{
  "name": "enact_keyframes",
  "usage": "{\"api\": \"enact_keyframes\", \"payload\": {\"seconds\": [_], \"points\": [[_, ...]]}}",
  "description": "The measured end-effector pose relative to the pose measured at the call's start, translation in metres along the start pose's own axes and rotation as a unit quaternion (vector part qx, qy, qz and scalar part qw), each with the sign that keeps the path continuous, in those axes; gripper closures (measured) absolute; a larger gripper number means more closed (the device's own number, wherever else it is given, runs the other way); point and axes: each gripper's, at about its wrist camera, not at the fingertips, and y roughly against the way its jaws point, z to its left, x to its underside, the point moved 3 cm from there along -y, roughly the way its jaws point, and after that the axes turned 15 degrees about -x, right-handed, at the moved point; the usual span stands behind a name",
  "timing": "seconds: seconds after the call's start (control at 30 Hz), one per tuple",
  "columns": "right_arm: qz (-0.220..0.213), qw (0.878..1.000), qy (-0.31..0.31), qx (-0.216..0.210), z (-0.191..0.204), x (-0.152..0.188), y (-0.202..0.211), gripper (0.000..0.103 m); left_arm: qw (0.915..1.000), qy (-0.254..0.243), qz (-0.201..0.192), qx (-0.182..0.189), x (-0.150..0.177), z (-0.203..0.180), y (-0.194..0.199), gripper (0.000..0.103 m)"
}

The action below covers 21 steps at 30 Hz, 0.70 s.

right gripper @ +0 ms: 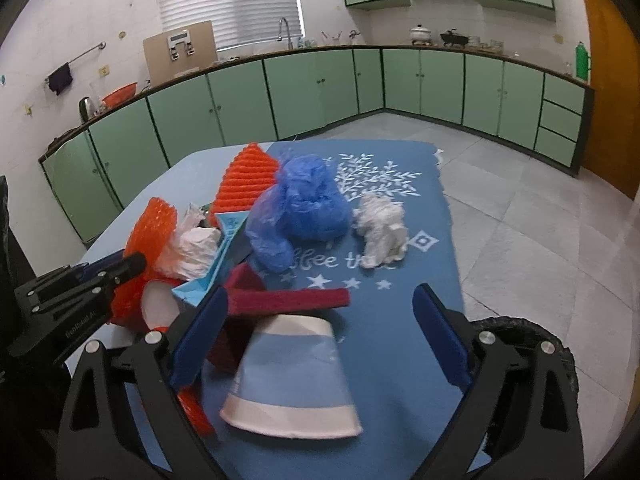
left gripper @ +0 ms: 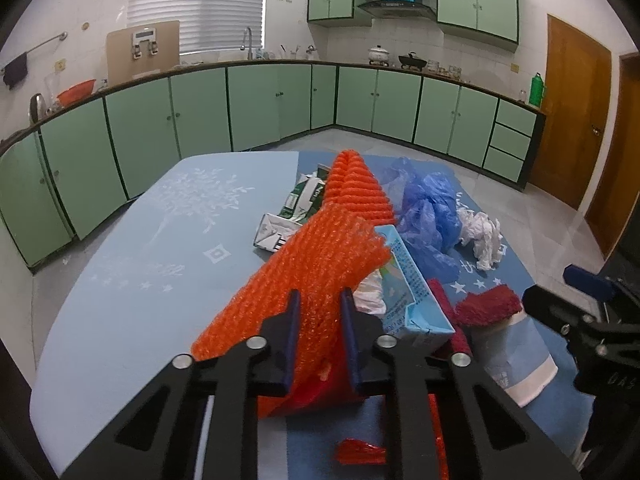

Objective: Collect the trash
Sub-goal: 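Grasp the orange mesh sleeve with the left gripper while the right gripper grasps the red strip, then carry the orange mesh and red strip over the bin and release both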

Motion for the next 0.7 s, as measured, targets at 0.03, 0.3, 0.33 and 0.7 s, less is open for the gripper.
{"api": "enact_keyframes", "payload": {"seconds": [0.03, 0.3, 0.33, 0.7], "points": [[0.0, 1.0, 0.003, -0.003, 0.002, 0.0, -0.001, 0.012, 1.0, 0.002, -0.001, -0.002, -0.001, 0.002, 0.0, 0.087], [0.011, 0.999, 0.049, -0.015, 0.024, 0.001, -0.017, 0.012, 0.9999, 0.01, 0.003, -0.003, -0.001, 0.016, -0.003, 0.089], [0.013, 0.998, 0.051, -0.015, 0.025, 0.001, -0.019, 0.013, 0.9999, 0.01, 0.006, -0.001, -0.001, 0.016, -0.004, 0.089], [0.042, 0.995, 0.078, -0.036, 0.028, 0.006, -0.037, 0.051, 0.9999, 0.007, 0.008, 0.011, -0.002, 0.014, -0.006, 0.089]]}}
